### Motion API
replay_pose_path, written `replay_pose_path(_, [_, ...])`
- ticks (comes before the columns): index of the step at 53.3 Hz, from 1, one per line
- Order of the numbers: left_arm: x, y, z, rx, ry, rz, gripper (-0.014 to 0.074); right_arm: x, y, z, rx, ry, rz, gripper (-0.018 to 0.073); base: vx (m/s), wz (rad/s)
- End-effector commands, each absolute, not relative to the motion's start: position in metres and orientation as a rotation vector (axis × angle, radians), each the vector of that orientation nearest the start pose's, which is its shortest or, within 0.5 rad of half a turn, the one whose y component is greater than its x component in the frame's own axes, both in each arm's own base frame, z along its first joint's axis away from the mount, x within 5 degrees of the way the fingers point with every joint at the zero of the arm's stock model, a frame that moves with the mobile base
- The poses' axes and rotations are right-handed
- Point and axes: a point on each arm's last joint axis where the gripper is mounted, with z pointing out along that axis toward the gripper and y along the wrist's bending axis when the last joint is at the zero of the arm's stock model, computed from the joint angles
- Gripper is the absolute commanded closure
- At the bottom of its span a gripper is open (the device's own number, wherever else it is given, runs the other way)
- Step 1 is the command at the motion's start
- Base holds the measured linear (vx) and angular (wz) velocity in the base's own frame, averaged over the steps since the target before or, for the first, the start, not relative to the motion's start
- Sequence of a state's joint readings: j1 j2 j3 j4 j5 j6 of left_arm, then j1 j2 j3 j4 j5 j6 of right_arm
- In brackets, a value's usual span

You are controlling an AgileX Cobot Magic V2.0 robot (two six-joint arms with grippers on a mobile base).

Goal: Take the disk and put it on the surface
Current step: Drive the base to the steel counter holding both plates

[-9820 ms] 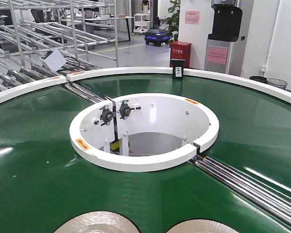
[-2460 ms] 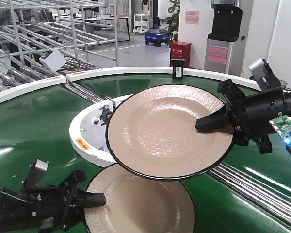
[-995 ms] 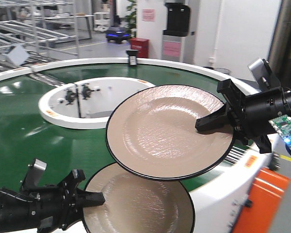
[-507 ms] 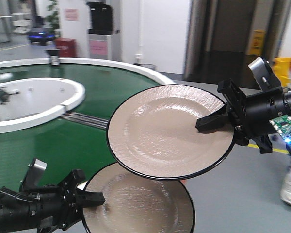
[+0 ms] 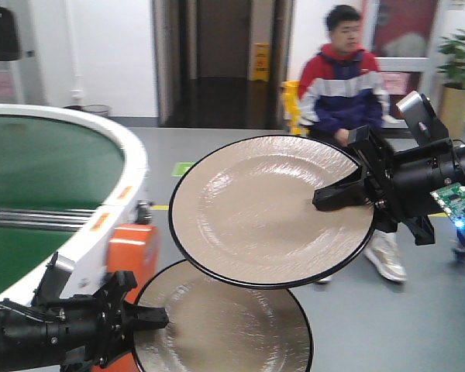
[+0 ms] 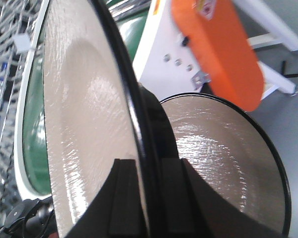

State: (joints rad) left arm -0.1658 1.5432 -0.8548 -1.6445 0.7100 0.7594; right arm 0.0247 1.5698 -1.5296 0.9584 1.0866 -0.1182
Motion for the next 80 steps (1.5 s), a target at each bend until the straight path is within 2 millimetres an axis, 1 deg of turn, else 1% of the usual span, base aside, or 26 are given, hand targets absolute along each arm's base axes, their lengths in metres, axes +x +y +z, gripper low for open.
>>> replay_pose_path(1, [0.2923,-0.1143,0.2815,-0.405,2.086,-1.542,0.0595,0.3195,0.0757,0.4319,0.119,2.162,1.289,0.0567,0.04,-0.65])
replay_pose_path(33, [0.2925,-0.1140,0.2815,-0.406,2.086,-1.541,0.0595,0.3195,0.0757,0.4319,0.119,2.162,1.289,0.0567,0.16,-0.51])
replay_pose_path(60, [0.2925,-0.1140,0.2815,-0.406,2.086,-1.541,0.0595,0.3195,0.0757,0.4319,0.119,2.162,1.289,0.0567,0.26,-0.26])
replay_pose_path(80, [0.2925,-0.1140,0.2815,-0.406,2.086,-1.541,0.0595,0.3195,0.0757,0.4319,0.119,2.162,1.289,0.0567,0.31,-0.10])
